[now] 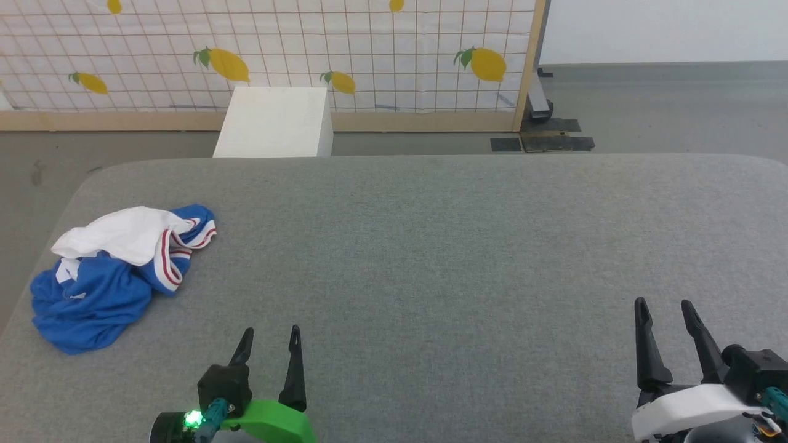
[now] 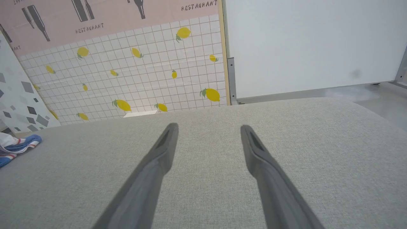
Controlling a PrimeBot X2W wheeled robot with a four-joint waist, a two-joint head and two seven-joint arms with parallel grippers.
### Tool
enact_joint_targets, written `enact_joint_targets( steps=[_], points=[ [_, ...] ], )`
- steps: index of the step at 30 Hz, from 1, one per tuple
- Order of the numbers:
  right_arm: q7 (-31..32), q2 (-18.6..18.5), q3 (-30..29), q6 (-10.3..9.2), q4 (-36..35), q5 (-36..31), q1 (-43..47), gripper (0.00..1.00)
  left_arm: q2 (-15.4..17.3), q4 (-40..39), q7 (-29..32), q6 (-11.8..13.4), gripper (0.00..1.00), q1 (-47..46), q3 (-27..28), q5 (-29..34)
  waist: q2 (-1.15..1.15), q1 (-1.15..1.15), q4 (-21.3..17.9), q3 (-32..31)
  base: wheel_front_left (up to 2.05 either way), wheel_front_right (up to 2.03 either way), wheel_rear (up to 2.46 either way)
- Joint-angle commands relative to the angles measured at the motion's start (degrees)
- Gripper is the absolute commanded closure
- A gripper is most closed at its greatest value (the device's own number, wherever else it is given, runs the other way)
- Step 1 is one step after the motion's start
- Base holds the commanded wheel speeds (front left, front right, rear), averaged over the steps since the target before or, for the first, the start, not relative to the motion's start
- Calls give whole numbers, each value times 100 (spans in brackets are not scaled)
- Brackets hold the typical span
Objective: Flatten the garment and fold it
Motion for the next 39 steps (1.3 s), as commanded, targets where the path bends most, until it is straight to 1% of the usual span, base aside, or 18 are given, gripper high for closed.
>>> enact_joint_targets(
  steps=[1,5,11,19,20,29,34,39],
  points=[
    [-70,5,7,-6,29,-27,53,0,-25,34,-64,57,0,-104,-20,-58,0,0,49,1,0,0,0],
    [-117,5,11,-6,55,-65,45,0,-19,42,-110,78,0,-131,-16,-66,0,0,204,17,0,0,0],
    [-179,5,30,-6,119,-120,46,0,13,50,-172,122,0,-163,63,-95,0,0,549,-5,0,0,0],
    [-179,5,221,-6,140,-207,10,0,62,-62,-172,158,0,-140,196,-79,0,0,1221,18,0,0,0],
    [-179,5,315,-6,175,-235,-38,0,66,-95,-172,174,0,-128,225,-77,0,0,1479,42,0,0,0],
    [-179,5,602,-6,342,-285,-205,0,89,-148,-172,176,0,-75,309,-96,0,0,2218,51,0,0,0],
    [-179,5,707,-6,403,-264,-260,0,148,-79,-172,135,0,-67,280,-81,0,0,2575,61,0,0,0],
    [-179,5,804,-6,462,-238,-321,0,258,-30,-137,146,0,-62,242,-15,0,0,2799,66,0,0,0]
  ],
)
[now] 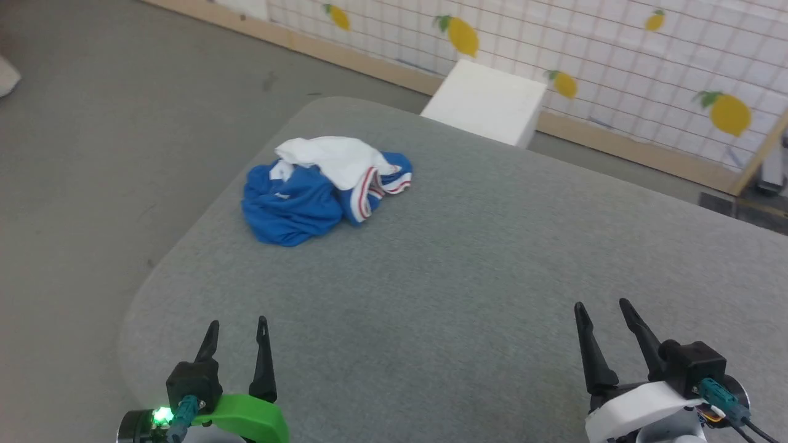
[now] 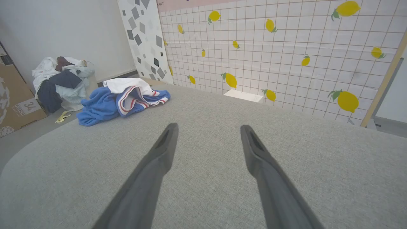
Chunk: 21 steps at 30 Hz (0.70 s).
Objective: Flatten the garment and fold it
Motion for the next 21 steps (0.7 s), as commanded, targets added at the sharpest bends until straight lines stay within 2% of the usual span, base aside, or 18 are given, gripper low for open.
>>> enact_joint_targets(
  steps=[1,11,21],
  points=[
    [-34,0,19,-8,22,15,-93,0,42,10,16,4,0,-6,2,20,0,0,225,12,0,0,0],
    [-34,0,88,-8,137,9,-103,0,80,-114,69,71,0,52,13,-71,0,0,523,11,0,0,0],
    [-34,0,114,-8,137,19,-66,0,98,-125,61,81,0,66,-36,-121,0,0,589,26,0,0,0]
  ],
)
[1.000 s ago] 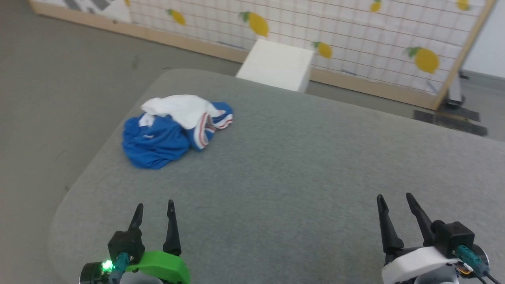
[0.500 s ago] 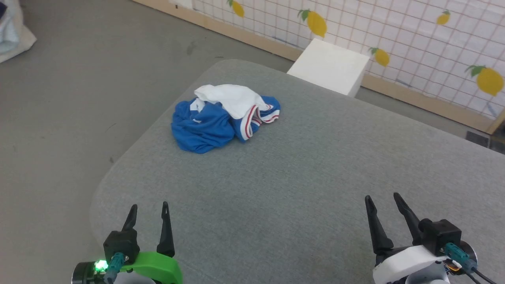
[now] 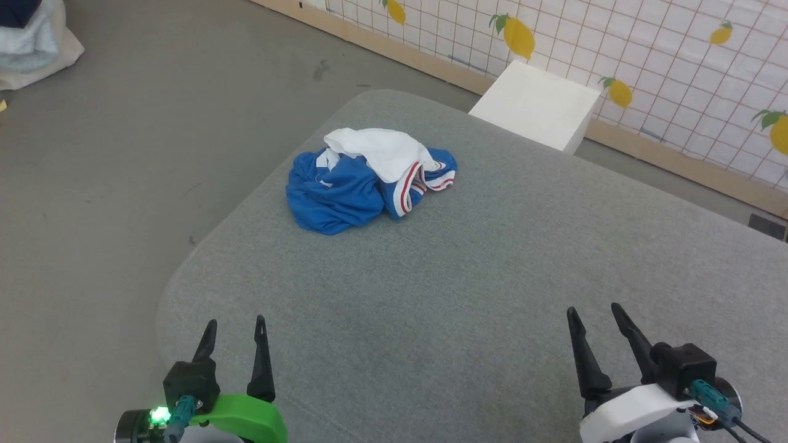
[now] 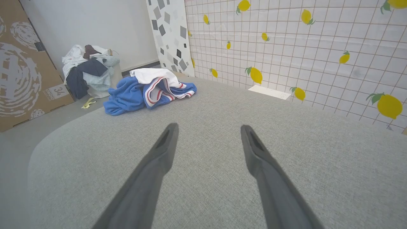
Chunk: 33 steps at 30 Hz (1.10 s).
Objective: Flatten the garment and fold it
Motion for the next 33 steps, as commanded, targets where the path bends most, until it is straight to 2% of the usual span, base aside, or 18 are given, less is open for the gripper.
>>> enact_joint_targets(
  steps=[1,8,16,23,33],
  points=[
    [-34,0,7,-8,0,17,-45,0,38,-31,10,28,0,31,-13,-69,0,0,-9,8,0,0,0],
    [-34,0,-16,-8,4,6,-109,0,55,-73,32,-35,0,-178,-43,-152,0,0,-53,53,0,0,0],
    [-7,0,-36,-8,-98,-110,-213,0,273,-135,247,-317,0,-1121,-10,-304,0,0,-167,268,0,0,0],
    [215,0,-136,-8,-487,-384,-361,0,425,193,647,-602,0,-2274,160,-687,0,0,-423,808,0,0,0],
    [675,-50,-381,-8,-1325,-828,-548,0,579,1200,1331,-695,0,-3827,518,-1265,0,0,-985,1928,0,0,0]
  ],
)
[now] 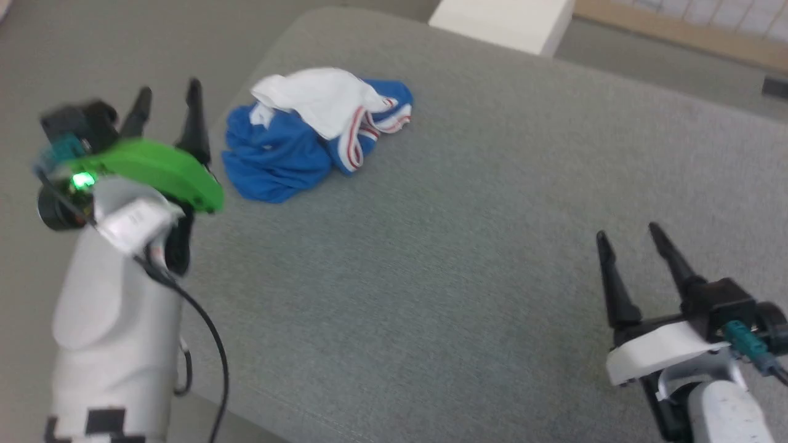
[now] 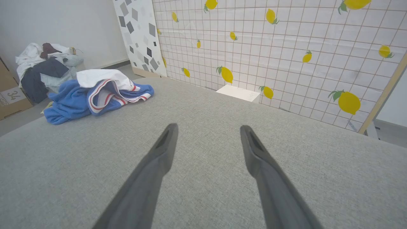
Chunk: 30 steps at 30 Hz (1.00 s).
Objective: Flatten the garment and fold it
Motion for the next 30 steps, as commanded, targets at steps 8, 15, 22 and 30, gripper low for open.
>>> enact_joint_targets(
  steps=[8,15,22,30],
  points=[
    [342,-342,-290,-8,-837,-20,-122,0,287,804,1232,115,0,-1212,277,-535,0,-1,-835,1426,0,0,0],
    [429,-467,-510,-8,-1263,47,-121,0,492,1371,2810,415,0,-1815,358,-873,0,-1,-1091,1847,0,0,0],
    [455,-516,-658,-8,-1516,80,-75,0,610,1544,4522,1010,0,-1941,168,-876,0,-1,-1178,2062,0,0,0],
    [473,-544,-679,-8,-1600,104,-141,0,622,839,5530,1384,100,-1516,42,-932,0,-1,-1199,2159,0,0,0]
  ],
)
